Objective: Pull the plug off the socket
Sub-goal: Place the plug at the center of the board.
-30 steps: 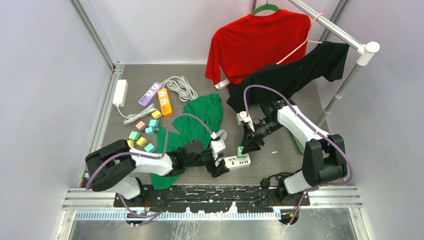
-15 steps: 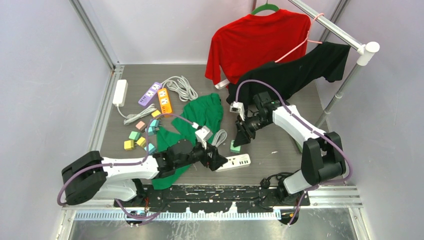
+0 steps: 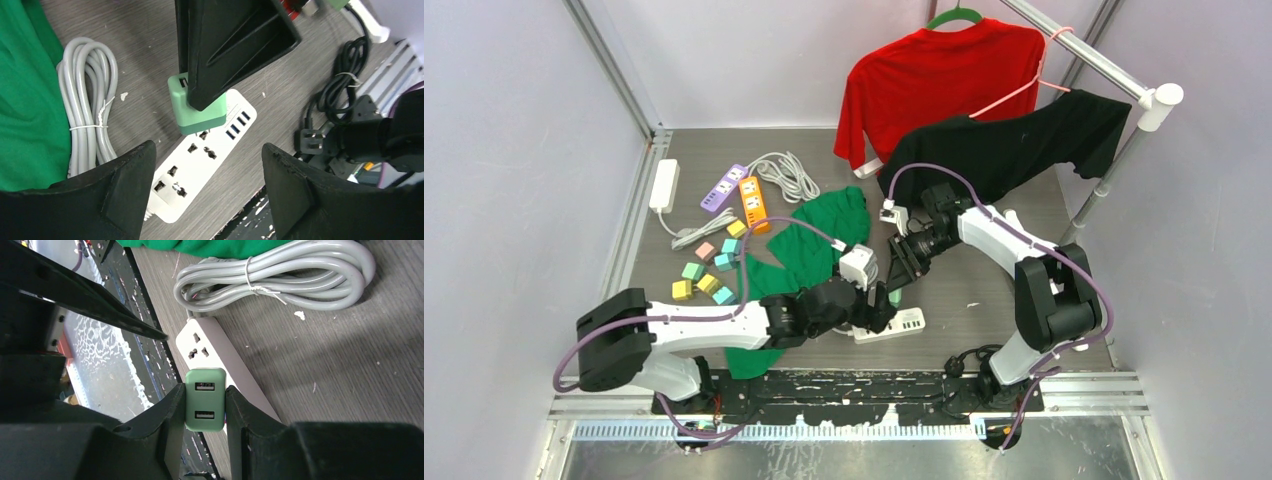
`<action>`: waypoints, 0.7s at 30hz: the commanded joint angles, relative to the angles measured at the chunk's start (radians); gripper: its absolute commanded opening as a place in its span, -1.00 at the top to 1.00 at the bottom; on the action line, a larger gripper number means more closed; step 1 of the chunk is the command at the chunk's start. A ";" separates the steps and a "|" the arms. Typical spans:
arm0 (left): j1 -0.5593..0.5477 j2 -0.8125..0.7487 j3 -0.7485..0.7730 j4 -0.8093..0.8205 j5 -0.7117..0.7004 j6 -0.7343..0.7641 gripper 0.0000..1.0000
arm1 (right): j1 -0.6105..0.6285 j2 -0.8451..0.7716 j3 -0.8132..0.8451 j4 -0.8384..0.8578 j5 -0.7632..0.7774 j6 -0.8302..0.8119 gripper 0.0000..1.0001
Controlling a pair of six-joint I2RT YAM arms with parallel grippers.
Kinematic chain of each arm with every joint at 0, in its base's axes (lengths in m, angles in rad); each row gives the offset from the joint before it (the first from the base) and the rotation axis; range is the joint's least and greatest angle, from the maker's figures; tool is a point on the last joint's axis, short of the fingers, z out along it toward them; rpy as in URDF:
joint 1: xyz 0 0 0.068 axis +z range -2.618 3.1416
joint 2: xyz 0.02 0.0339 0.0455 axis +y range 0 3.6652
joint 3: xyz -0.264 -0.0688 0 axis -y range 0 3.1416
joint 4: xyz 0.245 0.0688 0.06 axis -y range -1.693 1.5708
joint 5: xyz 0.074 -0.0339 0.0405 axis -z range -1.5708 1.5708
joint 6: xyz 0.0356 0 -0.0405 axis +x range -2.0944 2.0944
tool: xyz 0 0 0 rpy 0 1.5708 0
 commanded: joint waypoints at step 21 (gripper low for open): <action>-0.007 0.238 0.203 -0.054 -0.183 -0.028 -0.27 | 0.005 0.012 0.050 -0.010 -0.062 0.019 0.98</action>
